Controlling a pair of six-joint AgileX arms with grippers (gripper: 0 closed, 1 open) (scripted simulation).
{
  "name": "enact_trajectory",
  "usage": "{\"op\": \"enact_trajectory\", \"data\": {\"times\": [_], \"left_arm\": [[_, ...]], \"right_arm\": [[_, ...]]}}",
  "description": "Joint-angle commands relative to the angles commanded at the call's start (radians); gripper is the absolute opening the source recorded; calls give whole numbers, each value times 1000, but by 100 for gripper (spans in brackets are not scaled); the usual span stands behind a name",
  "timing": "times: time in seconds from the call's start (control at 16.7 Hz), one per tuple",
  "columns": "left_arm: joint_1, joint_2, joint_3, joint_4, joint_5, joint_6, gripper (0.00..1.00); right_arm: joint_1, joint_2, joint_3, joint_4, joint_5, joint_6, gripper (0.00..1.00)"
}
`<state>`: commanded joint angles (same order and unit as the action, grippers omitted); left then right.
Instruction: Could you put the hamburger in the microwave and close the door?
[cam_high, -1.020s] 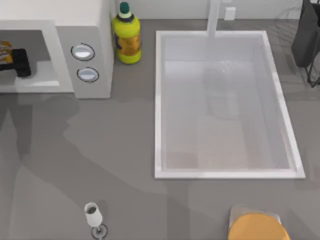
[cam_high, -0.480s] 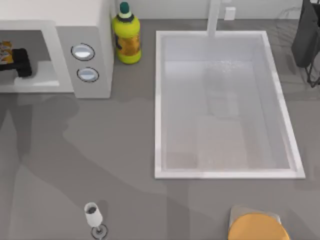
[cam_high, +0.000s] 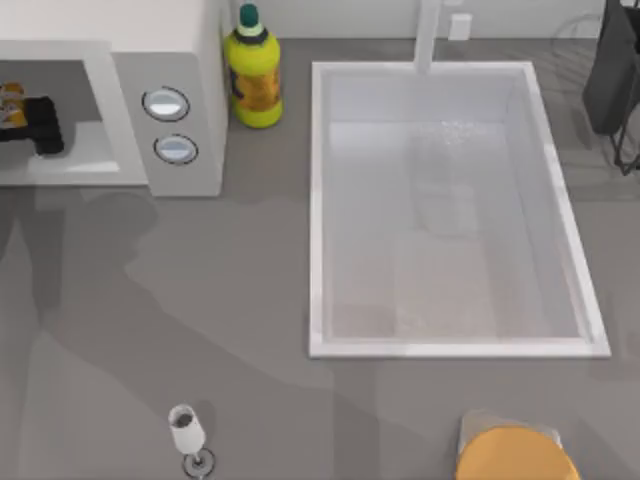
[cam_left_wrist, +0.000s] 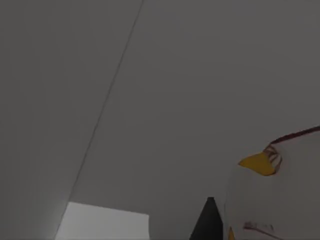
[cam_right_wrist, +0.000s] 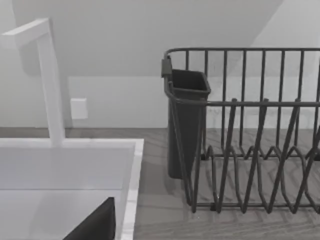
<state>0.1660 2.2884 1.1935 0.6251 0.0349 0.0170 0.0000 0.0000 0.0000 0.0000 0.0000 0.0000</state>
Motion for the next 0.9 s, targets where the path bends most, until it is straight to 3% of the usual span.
{"op": "enact_trajectory", "data": {"times": [0.36,0.9], "left_arm": [[8,-82,-52,78,7,1,100],[94,-306,-418,306,58,37,100]], "right_arm": [[0,0,0,0,0,0,100],[0,0,0,0,0,0,100]]}}
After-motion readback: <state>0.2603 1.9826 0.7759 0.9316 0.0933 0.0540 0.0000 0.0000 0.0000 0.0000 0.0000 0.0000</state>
